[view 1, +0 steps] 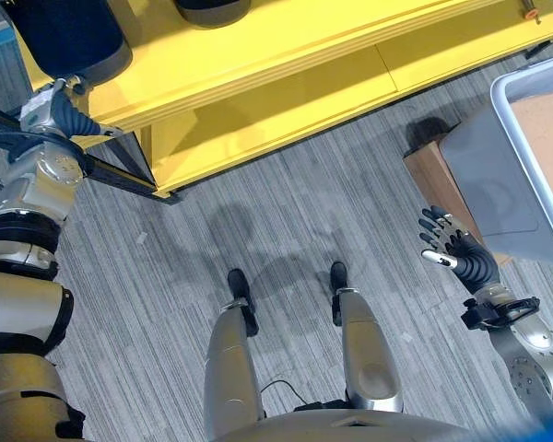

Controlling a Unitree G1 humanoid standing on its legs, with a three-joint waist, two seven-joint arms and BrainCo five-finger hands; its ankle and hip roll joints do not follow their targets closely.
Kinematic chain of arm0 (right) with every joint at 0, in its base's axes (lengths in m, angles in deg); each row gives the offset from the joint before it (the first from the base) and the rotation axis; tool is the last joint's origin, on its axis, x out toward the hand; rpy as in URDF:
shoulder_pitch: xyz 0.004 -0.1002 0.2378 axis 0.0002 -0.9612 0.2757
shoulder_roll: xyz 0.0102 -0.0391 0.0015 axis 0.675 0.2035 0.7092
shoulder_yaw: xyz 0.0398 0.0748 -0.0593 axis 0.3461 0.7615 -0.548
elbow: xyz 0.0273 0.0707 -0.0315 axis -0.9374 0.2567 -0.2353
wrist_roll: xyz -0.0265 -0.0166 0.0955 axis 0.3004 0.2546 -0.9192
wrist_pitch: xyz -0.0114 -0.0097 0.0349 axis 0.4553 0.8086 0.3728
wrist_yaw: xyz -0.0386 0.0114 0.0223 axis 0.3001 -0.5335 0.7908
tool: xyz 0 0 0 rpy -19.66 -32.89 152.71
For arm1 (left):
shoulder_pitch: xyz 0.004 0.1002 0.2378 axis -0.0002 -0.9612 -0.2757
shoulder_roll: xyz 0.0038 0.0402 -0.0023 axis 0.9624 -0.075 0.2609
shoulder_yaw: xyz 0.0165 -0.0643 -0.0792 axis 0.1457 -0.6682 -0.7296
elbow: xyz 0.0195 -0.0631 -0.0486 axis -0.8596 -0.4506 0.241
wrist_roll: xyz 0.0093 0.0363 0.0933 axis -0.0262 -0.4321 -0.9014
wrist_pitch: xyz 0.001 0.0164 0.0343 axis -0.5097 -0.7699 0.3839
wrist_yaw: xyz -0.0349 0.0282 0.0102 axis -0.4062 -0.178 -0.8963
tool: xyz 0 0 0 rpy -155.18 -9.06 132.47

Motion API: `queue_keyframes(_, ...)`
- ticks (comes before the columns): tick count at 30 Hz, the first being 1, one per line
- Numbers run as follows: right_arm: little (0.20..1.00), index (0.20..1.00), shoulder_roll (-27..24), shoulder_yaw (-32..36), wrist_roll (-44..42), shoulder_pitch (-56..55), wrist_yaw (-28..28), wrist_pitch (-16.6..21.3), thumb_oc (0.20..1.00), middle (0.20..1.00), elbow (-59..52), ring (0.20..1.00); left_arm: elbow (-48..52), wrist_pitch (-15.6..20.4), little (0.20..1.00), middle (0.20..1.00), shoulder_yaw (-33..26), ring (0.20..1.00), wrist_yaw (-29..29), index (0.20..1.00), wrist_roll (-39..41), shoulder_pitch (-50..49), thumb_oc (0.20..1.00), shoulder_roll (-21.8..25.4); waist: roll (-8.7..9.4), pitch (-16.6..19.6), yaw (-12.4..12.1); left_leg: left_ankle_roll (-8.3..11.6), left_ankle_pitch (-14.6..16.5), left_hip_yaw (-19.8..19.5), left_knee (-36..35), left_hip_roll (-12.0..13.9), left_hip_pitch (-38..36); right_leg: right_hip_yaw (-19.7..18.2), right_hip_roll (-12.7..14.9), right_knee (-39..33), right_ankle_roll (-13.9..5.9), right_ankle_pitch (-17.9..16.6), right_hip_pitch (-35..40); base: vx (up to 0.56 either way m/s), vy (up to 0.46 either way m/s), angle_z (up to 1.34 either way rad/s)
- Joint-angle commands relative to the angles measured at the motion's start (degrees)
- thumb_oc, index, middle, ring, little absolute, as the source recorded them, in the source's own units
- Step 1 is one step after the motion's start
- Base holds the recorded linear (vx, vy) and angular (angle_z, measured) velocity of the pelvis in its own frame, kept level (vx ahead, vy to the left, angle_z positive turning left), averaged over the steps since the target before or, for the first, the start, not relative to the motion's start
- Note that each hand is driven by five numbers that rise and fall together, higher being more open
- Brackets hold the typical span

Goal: Move parts from the plastic box to the shelf.

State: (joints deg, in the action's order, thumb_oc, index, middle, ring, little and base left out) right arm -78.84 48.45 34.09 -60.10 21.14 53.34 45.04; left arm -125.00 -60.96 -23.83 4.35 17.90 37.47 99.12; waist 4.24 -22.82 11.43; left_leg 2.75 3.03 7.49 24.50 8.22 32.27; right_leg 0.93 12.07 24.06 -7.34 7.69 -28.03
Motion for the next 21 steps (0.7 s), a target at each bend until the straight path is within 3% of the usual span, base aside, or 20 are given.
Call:
queue_keyframes(1, 1.0, 1.0, -3.6, 3.5, -2.2, -1.9, 1.1, 1.6, 1.0, 1.0, -4.1, 1.0, -1.4, 0.3, 1.0, 1.0, -0.1, 1.0, 0.3, 1.0, -0.9, 3.3, 1.0, 4.0, 0.23, 3.4, 0.0, 1.48, 2.2, -4.2, 4.3, 0.8, 0.2, -1.4, 2.4, -2.0, -2.34, -3.6, 2.4, 0.0, 0.0, 0.0)
queue_keyframes(20, 1.0, 1.0, -4.0, 3.4, -2.3, -2.1, 1.9, 0.9, 1.0, 1.0, -3.9, 1.0, -3.0, 0.3, 1.0, 1.0, 2.4, 1.0, -0.3, 1.0, -1.4, 6.2, 1.0, 7.8, -0.06, 3.5, -0.1, 0.56, 3.5, -3.8, 5.9, -0.2, 1.7, -2.2, 3.3, -2.9, -2.71, -4.3, 1.8, 0.01, 0.01, 0.0)
queue_keyframes(21, 1.0, 1.0, -4.0, 3.2, -2.2, -2.3, 1.9, 0.8, 1.0, 1.0, -3.7, 1.0, -3.2, 0.2, 1.0, 1.0, 2.7, 1.0, -0.4, 1.0, -1.5, 6.4, 1.0, 8.1, -0.17, 3.7, -0.2, 0.93, 5.2, -4.1, 6.6, -0.1, 1.3, -2.4, 3.3, -2.5, -2.89, -2.9, 2.3, 0.0, 0.0, 0.0)
